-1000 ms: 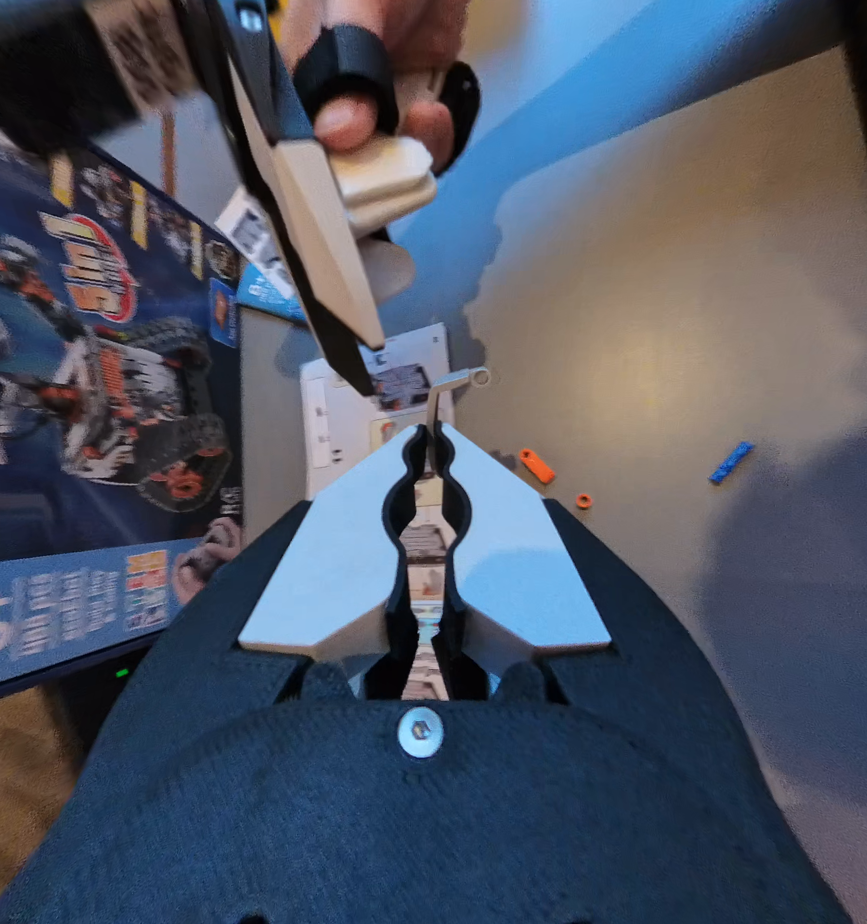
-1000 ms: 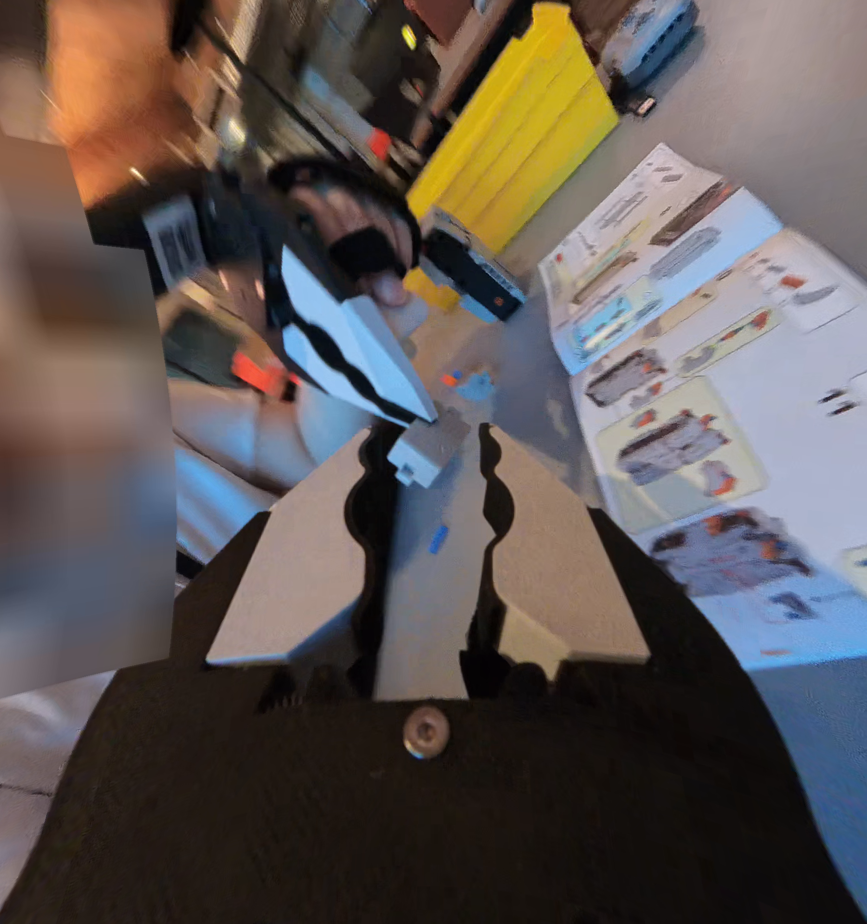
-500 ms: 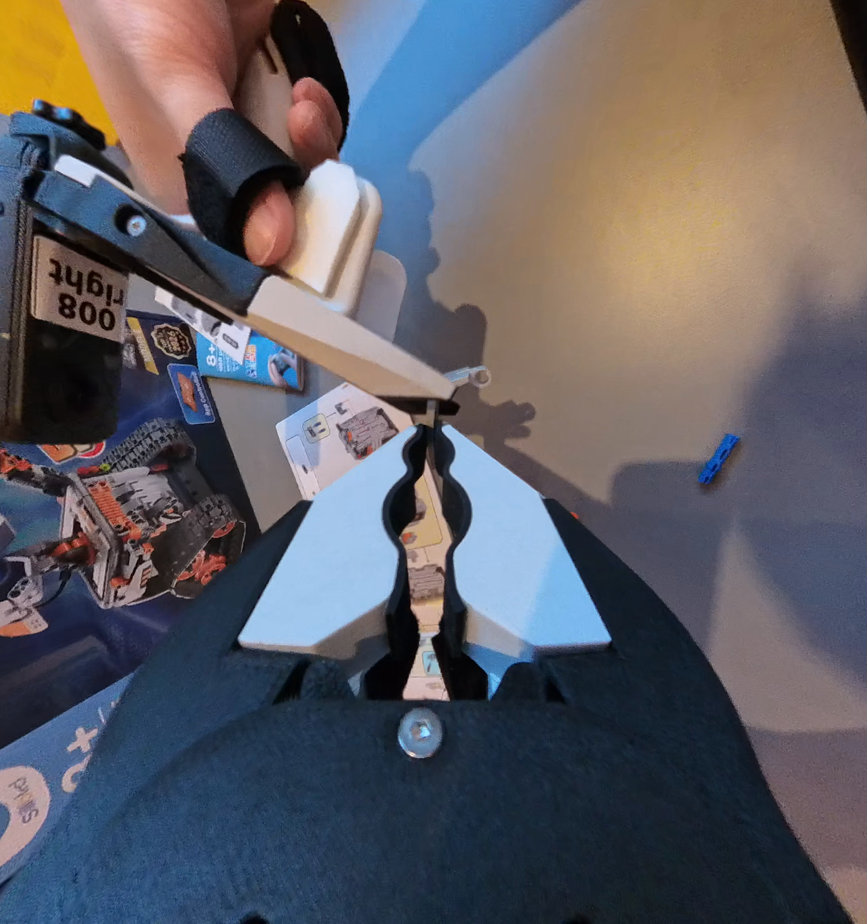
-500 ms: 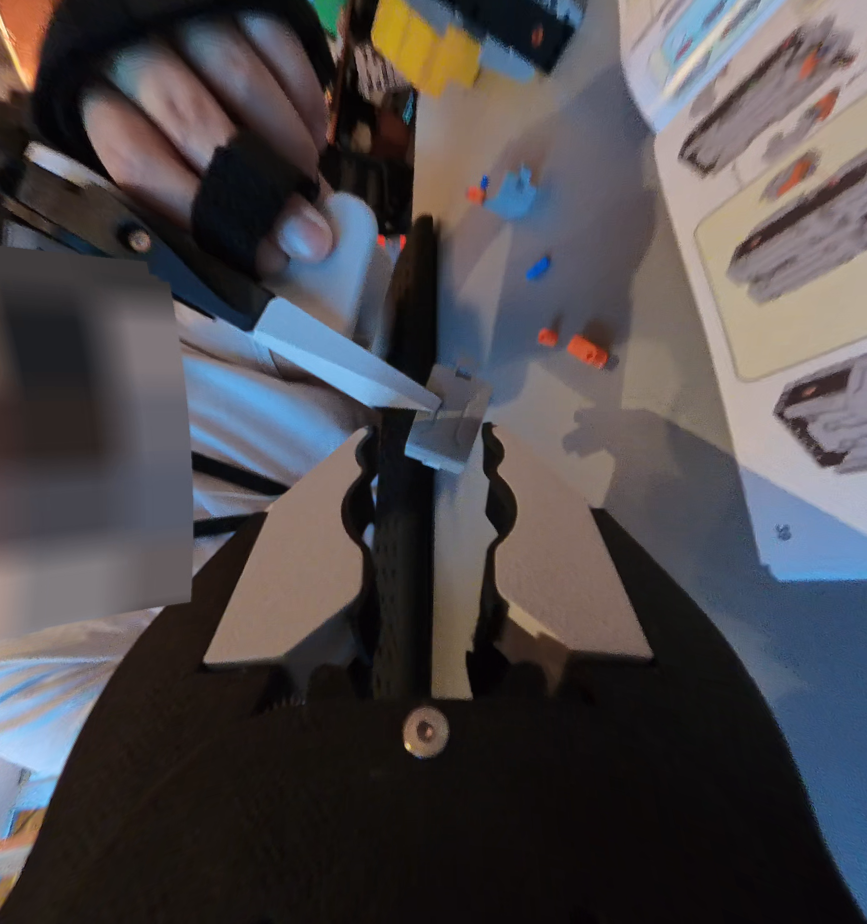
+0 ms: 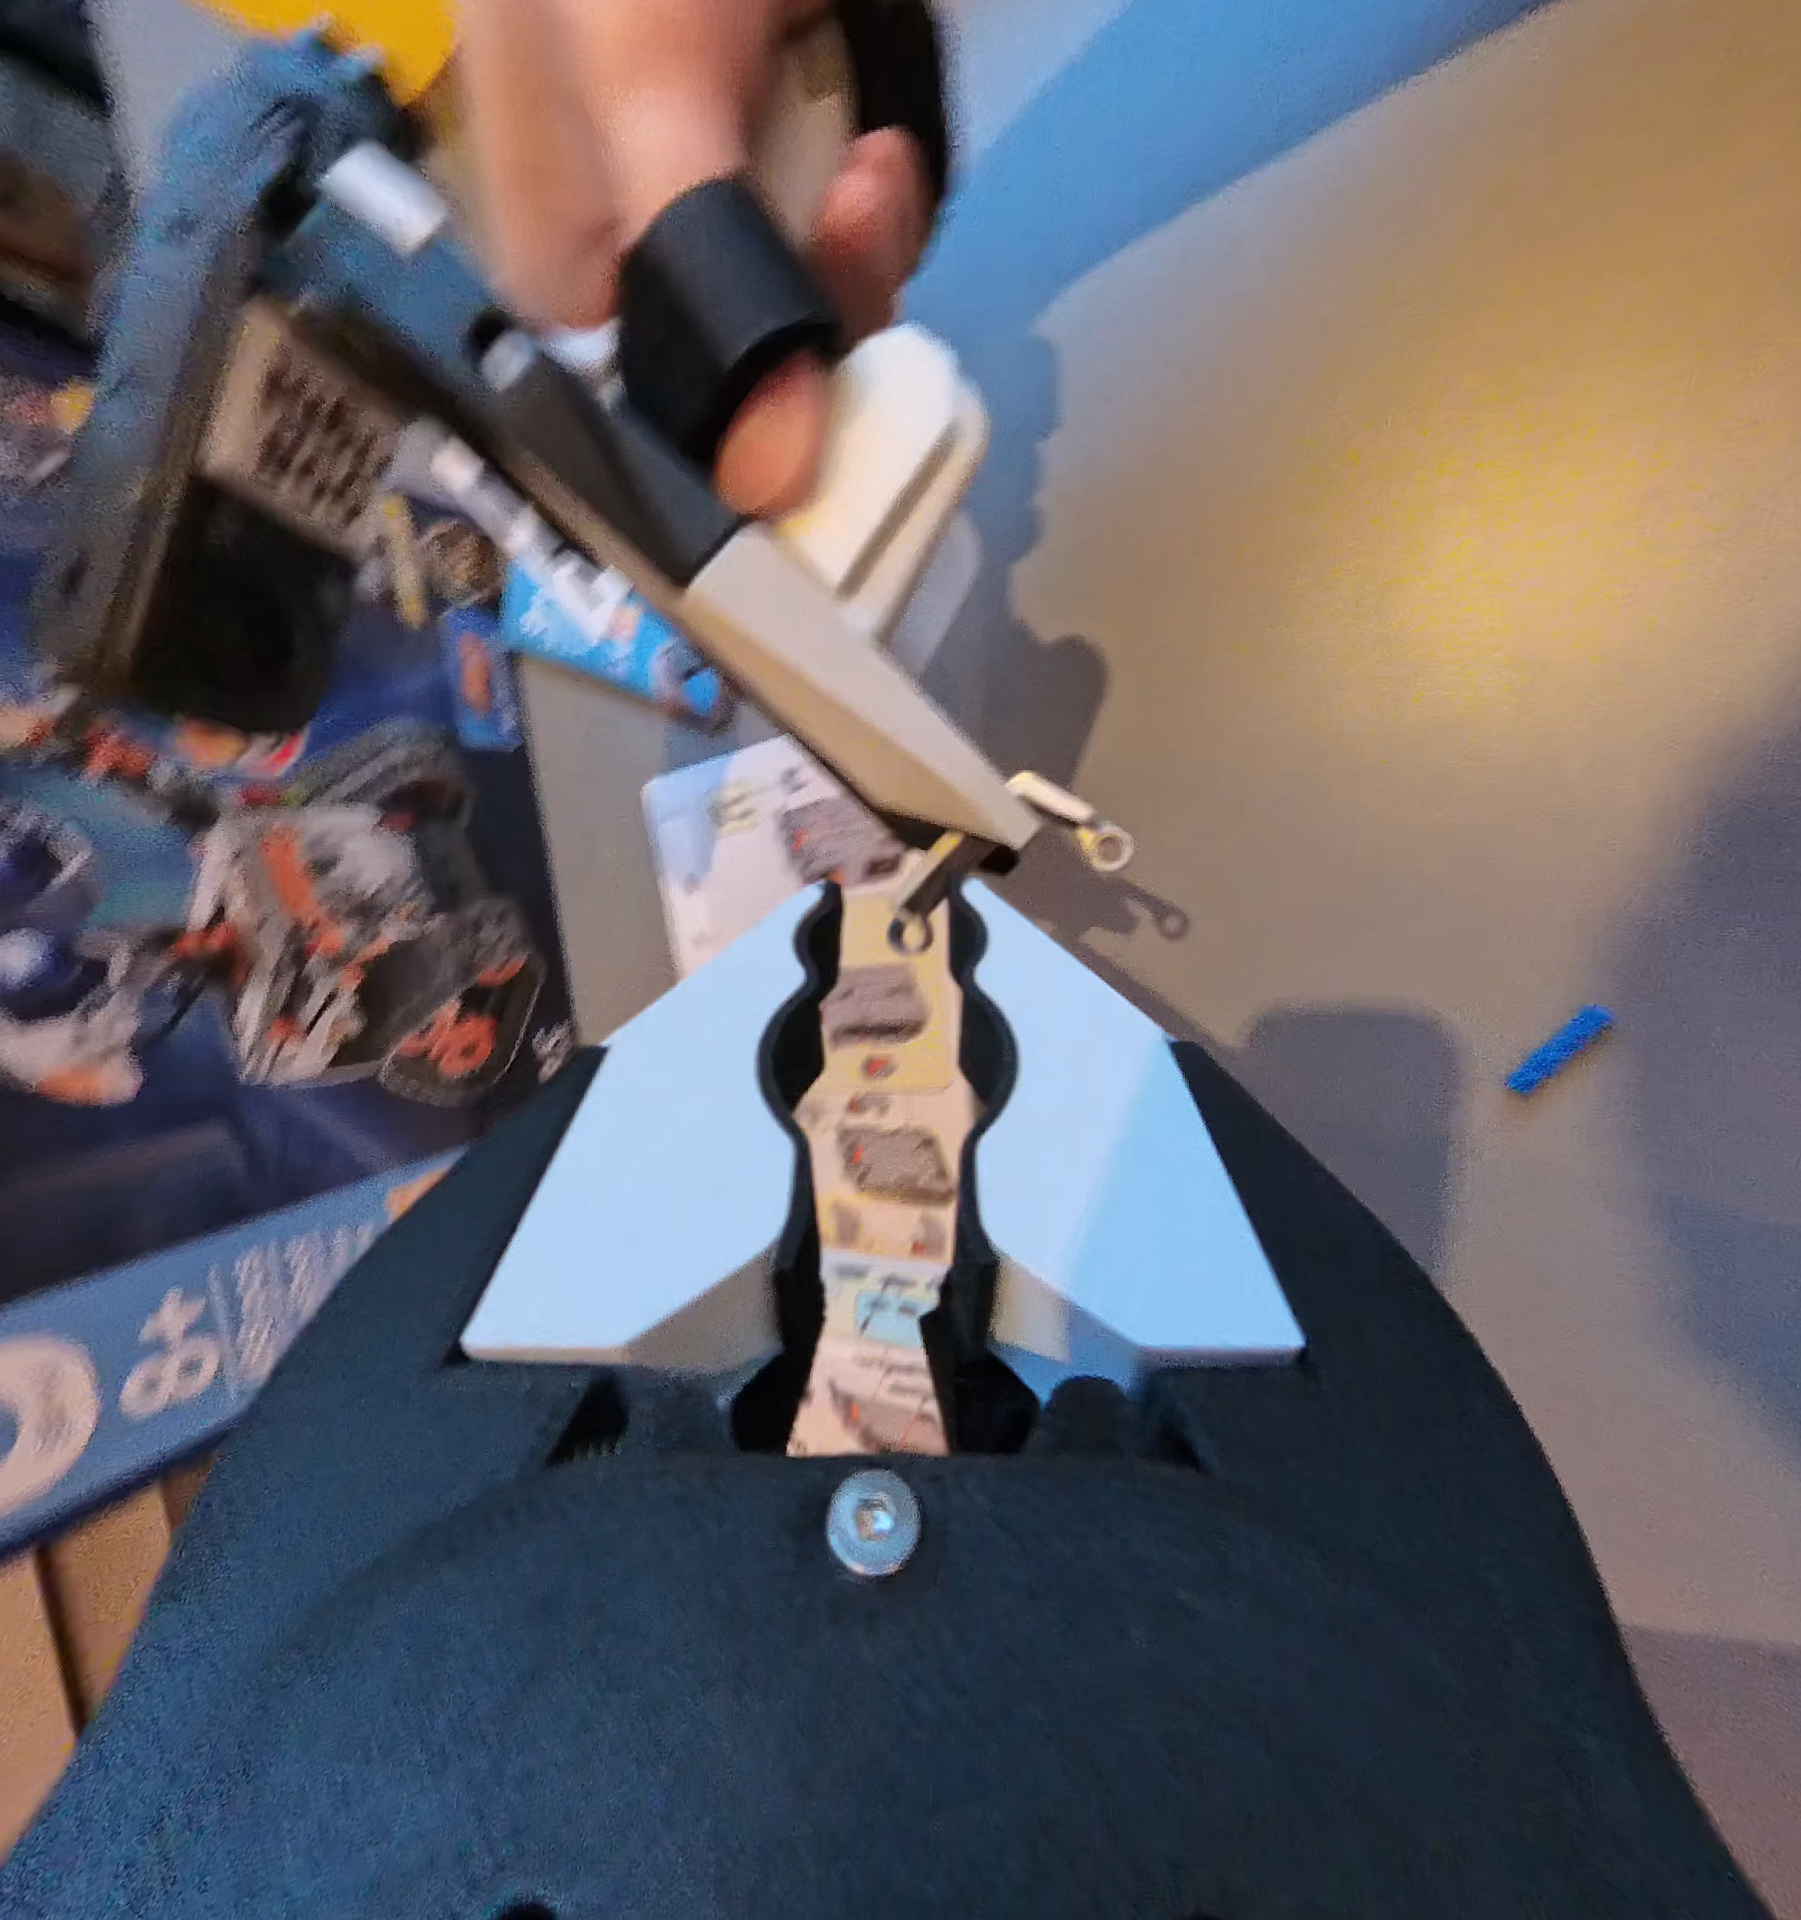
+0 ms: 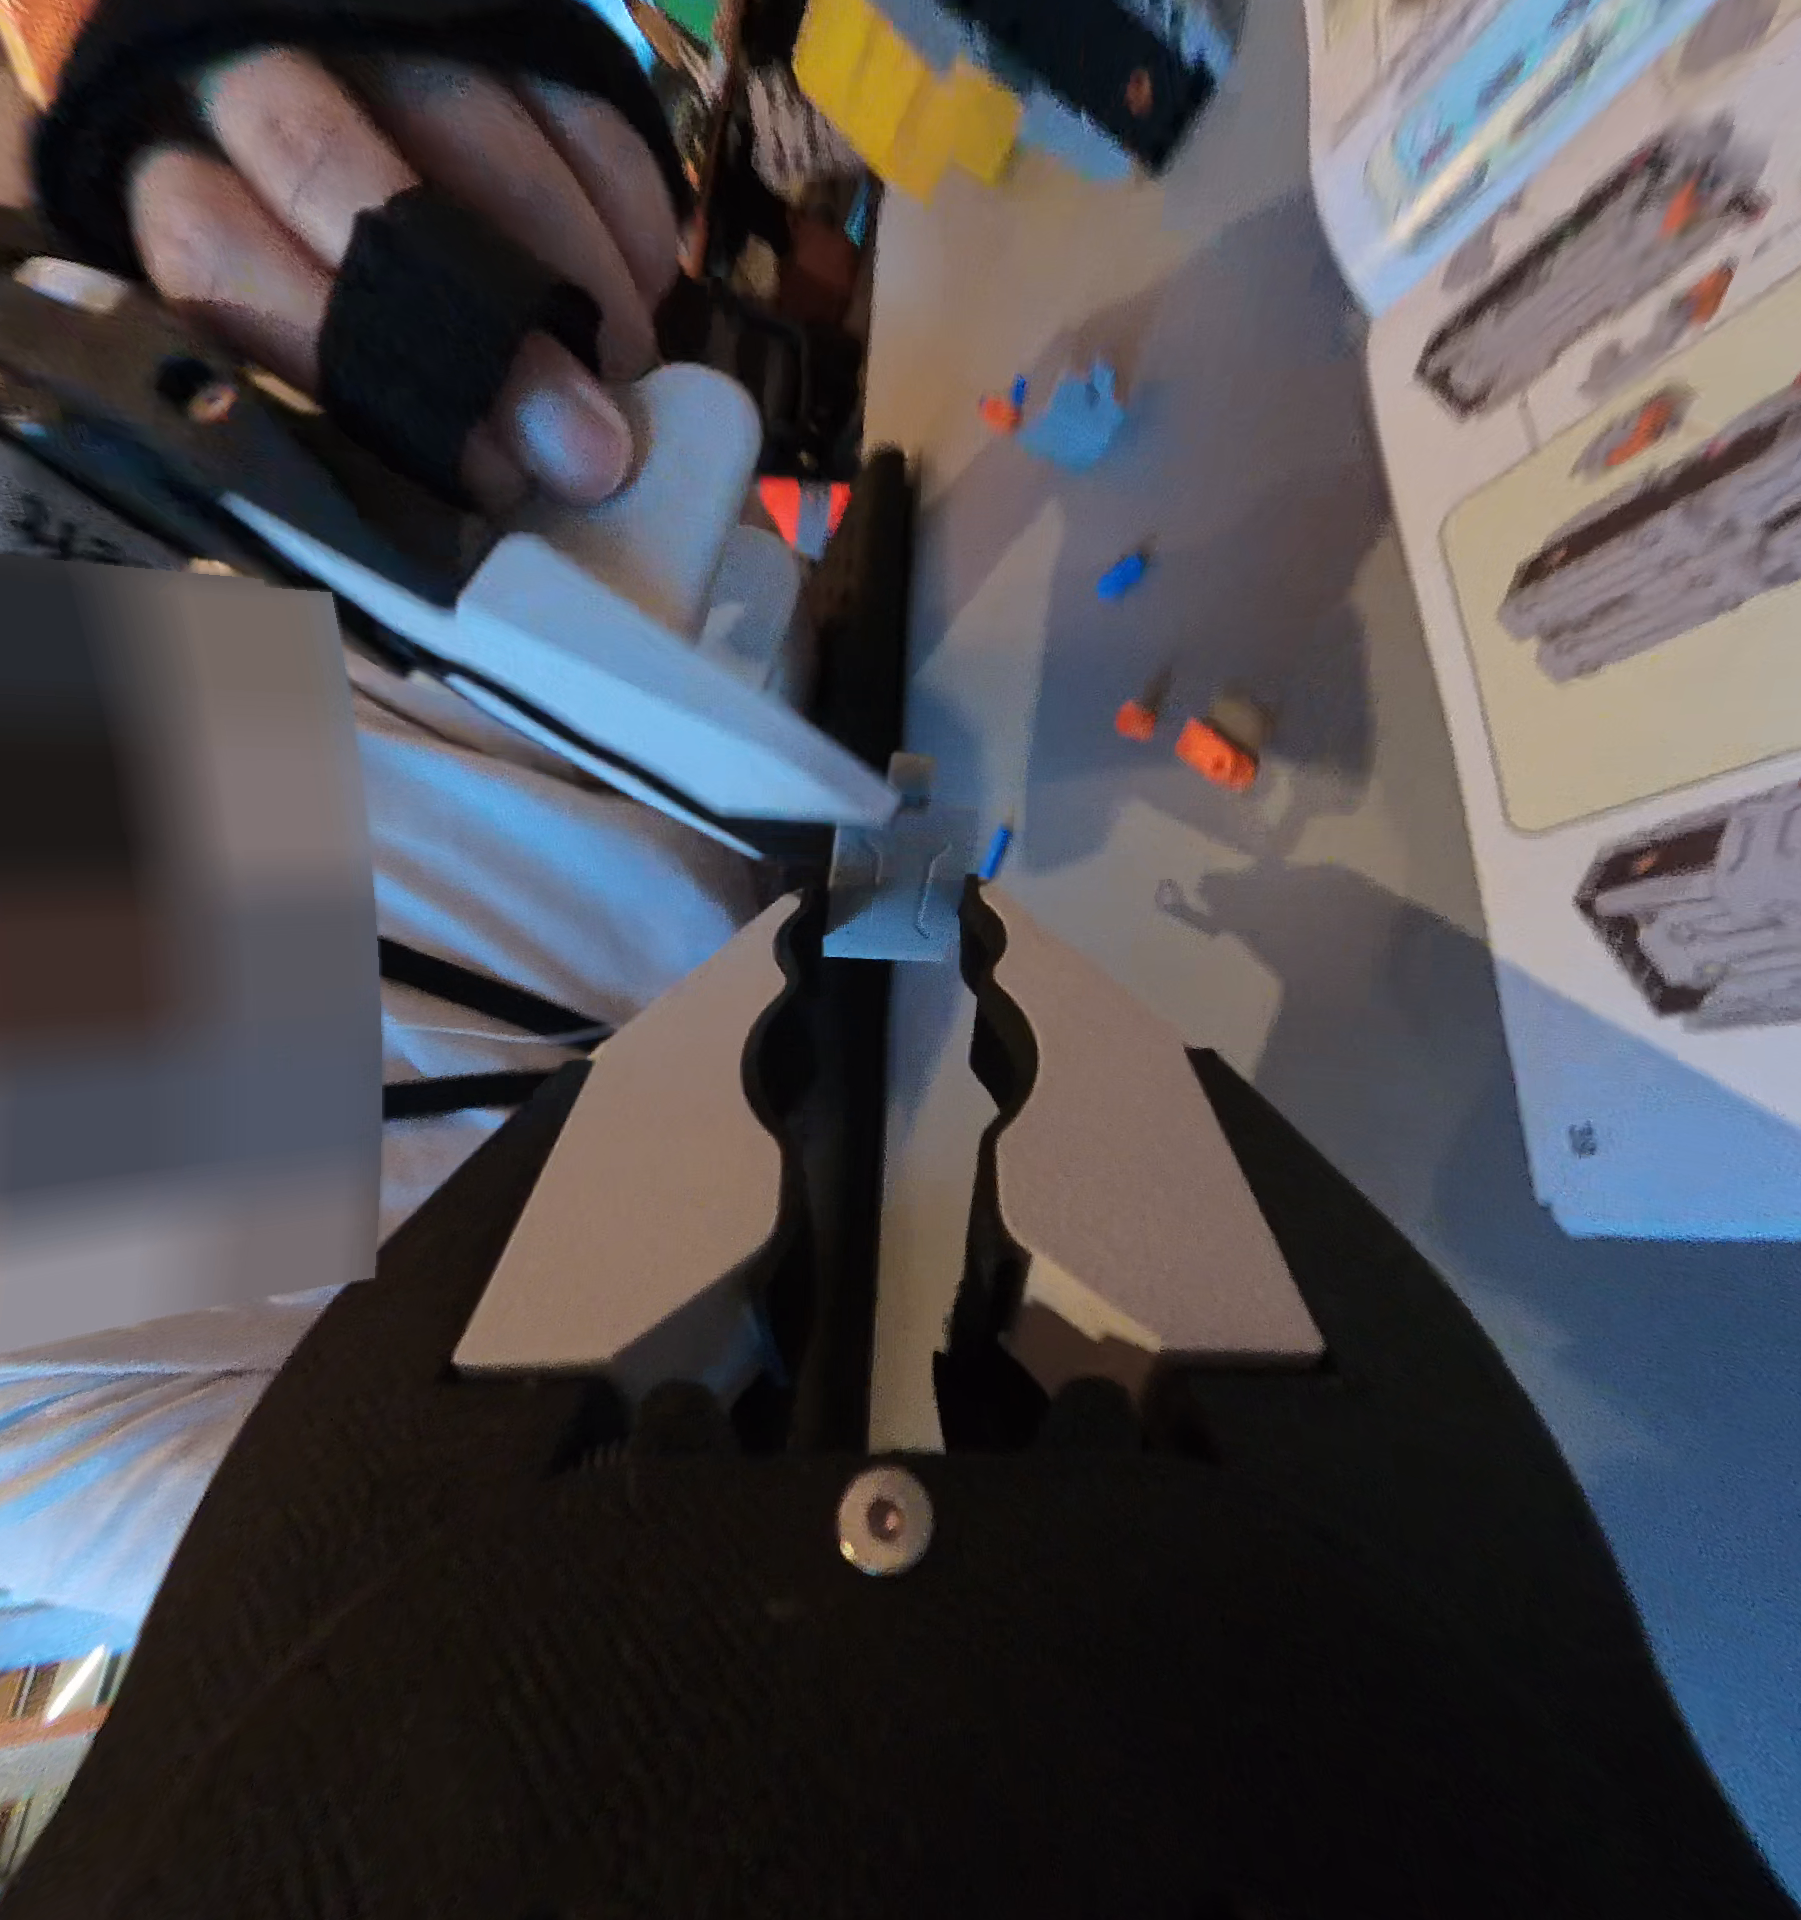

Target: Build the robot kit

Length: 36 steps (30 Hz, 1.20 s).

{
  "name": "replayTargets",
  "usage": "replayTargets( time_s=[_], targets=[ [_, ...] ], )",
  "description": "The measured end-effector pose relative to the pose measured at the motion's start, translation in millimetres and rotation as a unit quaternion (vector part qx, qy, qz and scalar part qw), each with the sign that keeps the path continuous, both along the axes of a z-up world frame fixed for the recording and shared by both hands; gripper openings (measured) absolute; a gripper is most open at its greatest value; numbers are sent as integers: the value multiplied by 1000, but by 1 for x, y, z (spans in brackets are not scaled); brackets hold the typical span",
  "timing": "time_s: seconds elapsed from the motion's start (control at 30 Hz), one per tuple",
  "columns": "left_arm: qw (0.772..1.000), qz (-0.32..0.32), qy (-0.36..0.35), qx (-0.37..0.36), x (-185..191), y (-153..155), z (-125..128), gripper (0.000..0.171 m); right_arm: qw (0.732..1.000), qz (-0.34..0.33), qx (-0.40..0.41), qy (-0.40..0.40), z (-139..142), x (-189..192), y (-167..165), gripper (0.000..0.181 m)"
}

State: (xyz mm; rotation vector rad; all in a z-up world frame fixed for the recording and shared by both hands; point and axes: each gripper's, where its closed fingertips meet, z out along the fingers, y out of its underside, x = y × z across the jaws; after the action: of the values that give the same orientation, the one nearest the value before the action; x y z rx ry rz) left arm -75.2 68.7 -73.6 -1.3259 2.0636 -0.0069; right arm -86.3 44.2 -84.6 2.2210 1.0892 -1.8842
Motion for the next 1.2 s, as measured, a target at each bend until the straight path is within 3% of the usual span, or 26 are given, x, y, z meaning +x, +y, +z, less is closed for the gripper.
replayTargets(
  time_s=[0.13,0.27,0.4,0.53,0.77,0.9,1.2],
  targets=[
    [981,127,-139,42,-38,58,57,41,991,-104,-28,75,23,-10,39,24],
    [922,267,-276,52,-100,100,114,39,938,-288,-70,180,50,-16,99,24],
    [874,288,-390,38,-119,99,158,43,888,-413,-61,193,40,-18,118,24],
    [812,302,-499,10,-133,102,194,42,847,-479,-101,206,25,-16,120,24],
    [722,283,-627,-77,-156,103,220,43,805,-527,-171,213,1,-16,102,23],
    [676,261,-682,-101,-168,100,236,41,802,-527,-185,212,-3,-13,102,23],
    [667,280,-680,-119,-173,104,230,39,796,-534,-213,191,-16,-12,101,23]
  ],
)
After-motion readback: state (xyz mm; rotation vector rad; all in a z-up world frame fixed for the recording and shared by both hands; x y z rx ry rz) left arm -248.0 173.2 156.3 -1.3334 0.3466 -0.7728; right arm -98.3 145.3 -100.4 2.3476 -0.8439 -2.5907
